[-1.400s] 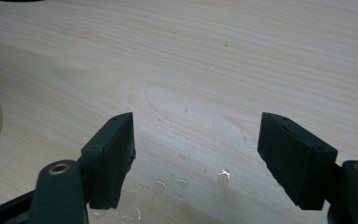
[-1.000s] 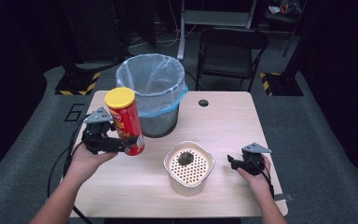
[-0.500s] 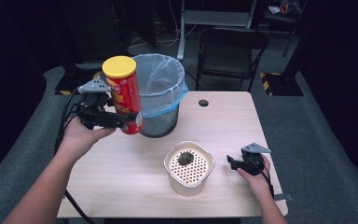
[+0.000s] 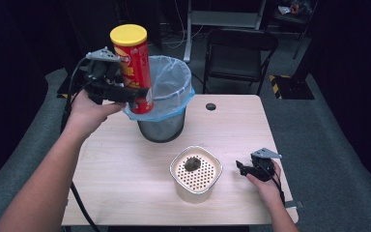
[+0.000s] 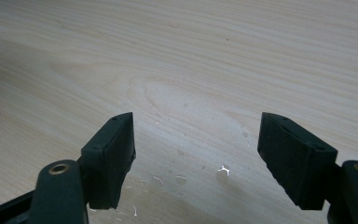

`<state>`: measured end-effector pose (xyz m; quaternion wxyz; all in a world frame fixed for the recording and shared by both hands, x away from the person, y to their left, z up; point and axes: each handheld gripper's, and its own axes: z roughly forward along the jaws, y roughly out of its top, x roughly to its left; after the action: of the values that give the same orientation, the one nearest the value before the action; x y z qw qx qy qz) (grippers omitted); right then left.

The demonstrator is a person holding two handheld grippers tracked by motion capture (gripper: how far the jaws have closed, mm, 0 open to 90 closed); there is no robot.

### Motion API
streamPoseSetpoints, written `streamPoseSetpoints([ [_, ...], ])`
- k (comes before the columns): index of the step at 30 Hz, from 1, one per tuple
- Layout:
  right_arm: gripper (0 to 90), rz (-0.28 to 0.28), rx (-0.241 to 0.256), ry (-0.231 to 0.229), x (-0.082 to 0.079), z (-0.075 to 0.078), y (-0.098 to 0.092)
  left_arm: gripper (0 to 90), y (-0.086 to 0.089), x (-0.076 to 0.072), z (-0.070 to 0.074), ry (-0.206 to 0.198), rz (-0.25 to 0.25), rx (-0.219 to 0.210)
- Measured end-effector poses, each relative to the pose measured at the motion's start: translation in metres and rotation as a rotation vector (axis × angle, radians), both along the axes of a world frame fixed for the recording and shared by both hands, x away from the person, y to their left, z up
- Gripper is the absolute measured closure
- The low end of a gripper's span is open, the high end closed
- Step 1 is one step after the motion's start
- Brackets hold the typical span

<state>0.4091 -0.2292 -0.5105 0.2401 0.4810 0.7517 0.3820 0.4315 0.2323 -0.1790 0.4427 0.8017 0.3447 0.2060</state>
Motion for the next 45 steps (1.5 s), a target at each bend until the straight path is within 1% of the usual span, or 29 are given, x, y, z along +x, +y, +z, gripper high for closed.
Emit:
streamPoseSetpoints([
  [2, 26.8, -0.009, 0.003, 0.003, 0.000, 0.000, 0.000, 24.5, 0.000, 0.003, 0.003, 0.003, 0.007, -0.006],
  [4, 26.8, -0.004, 0.000, 0.006, 0.000, -0.001, -0.001, 24.6, -0.001, 0.012, 0.008, -0.003, 0.029, -0.017],
  [5, 26.8, -0.007, 0.001, 0.008, 0.000, -0.001, -0.001, 24.5, -0.001, 0.012, 0.008, -0.003, 0.029, -0.017],
  [7, 26.8, -0.005, -0.002, 0.005, 0.000, -0.001, -0.001, 24.5, -0.002, 0.023, 0.009, 0.001, 0.050, -0.021],
  [8, 26.8, -0.005, -0.002, 0.005, 0.000, -0.001, -0.001, 24.6, -0.002, 0.023, 0.009, 0.001, 0.050, -0.021],
  [9, 26.8, -0.004, -0.002, 0.003, 0.000, -0.001, -0.001, 24.6, -0.002, 0.027, 0.008, 0.005, 0.059, -0.024],
  [10, 26.8, -0.004, -0.003, 0.003, 0.001, -0.001, -0.002, 24.5, -0.003, 0.035, 0.006, 0.014, 0.076, -0.028],
  [11, 26.8, -0.004, -0.003, 0.003, 0.001, -0.001, -0.002, 24.6, -0.003, 0.035, 0.006, 0.014, 0.076, -0.028],
  [13, 26.8, -0.004, 0.001, 0.004, 0.001, -0.001, -0.002, 24.5, -0.004, 0.043, 0.004, 0.016, 0.095, -0.031],
  [15, 26.8, -0.002, -0.005, 0.004, 0.001, -0.001, -0.002, 24.6, -0.005, 0.050, 0.001, 0.020, 0.108, -0.028],
  [16, 26.8, -0.003, 0.001, 0.007, 0.001, -0.002, -0.001, 24.6, -0.008, 0.056, -0.001, 0.024, 0.124, -0.026],
  [17, 26.8, -0.012, 0.000, 0.007, 0.001, -0.002, -0.001, 24.6, -0.008, 0.060, -0.002, 0.025, 0.128, -0.020],
  [19, 26.8, -0.003, -0.005, 0.011, 0.001, -0.002, -0.001, 24.5, -0.009, 0.063, -0.004, 0.025, 0.138, -0.022],
  [20, 26.8, -0.002, 0.000, 0.013, 0.002, -0.003, -0.001, 24.6, -0.012, 0.068, -0.006, 0.020, 0.157, -0.013],
  [21, 26.8, 0.000, -0.004, 0.017, 0.002, -0.003, -0.001, 24.6, -0.012, 0.070, -0.008, 0.019, 0.162, -0.011],
  [22, 26.8, -0.004, -0.005, 0.016, 0.002, -0.003, -0.001, 24.5, -0.014, 0.073, -0.010, 0.018, 0.176, -0.031],
  [23, 26.8, -0.004, -0.005, 0.016, 0.002, -0.003, -0.001, 24.6, -0.014, 0.073, -0.010, 0.018, 0.176, -0.031],
  [25, 26.8, -0.005, -0.008, 0.016, 0.002, -0.003, -0.001, 24.6, -0.015, 0.079, -0.014, 0.018, 0.194, -0.037],
  [26, 26.8, -0.001, -0.008, 0.012, 0.002, -0.003, -0.001, 24.5, -0.015, 0.083, -0.017, 0.018, 0.204, -0.030],
  [27, 26.8, -0.001, -0.008, 0.012, 0.002, -0.003, -0.001, 24.6, -0.015, 0.083, -0.017, 0.018, 0.204, -0.030],
  [28, 26.8, -0.001, -0.008, 0.012, 0.002, -0.003, -0.001, 24.6, -0.016, 0.086, -0.020, 0.021, 0.212, -0.040],
  [34, 26.8, -0.011, -0.006, 0.013, 0.002, -0.004, 0.001, 24.6, -0.013, 0.099, -0.035, 0.040, 0.243, -0.039],
  [35, 26.8, -0.003, -0.019, 0.007, 0.003, -0.004, 0.000, 24.6, -0.012, 0.100, -0.038, 0.041, 0.249, -0.039],
  [38, 26.7, 0.002, -0.013, 0.014, 0.003, -0.005, 0.001, 24.5, -0.010, 0.108, -0.048, 0.021, 0.279, -0.049],
  [39, 26.7, 0.002, -0.013, 0.014, 0.003, -0.005, 0.001, 24.5, -0.010, 0.108, -0.048, 0.021, 0.279, -0.049],
  [40, 26.7, -0.006, -0.013, 0.015, 0.004, -0.005, 0.001, 24.5, -0.008, 0.110, -0.054, 0.016, 0.280, -0.050],
  [41, 26.7, -0.006, -0.013, 0.015, 0.004, -0.005, 0.001, 24.5, -0.008, 0.110, -0.054, 0.016, 0.280, -0.050],
  [42, 26.7, 0.003, -0.016, 0.016, 0.004, -0.005, 0.001, 24.5, -0.007, 0.113, -0.059, 0.025, 0.281, -0.058],
  [45, 26.7, 0.004, -0.021, 0.016, 0.004, -0.006, 0.001, 24.4, -0.006, 0.116, -0.063, 0.036, 0.285, -0.060],
])
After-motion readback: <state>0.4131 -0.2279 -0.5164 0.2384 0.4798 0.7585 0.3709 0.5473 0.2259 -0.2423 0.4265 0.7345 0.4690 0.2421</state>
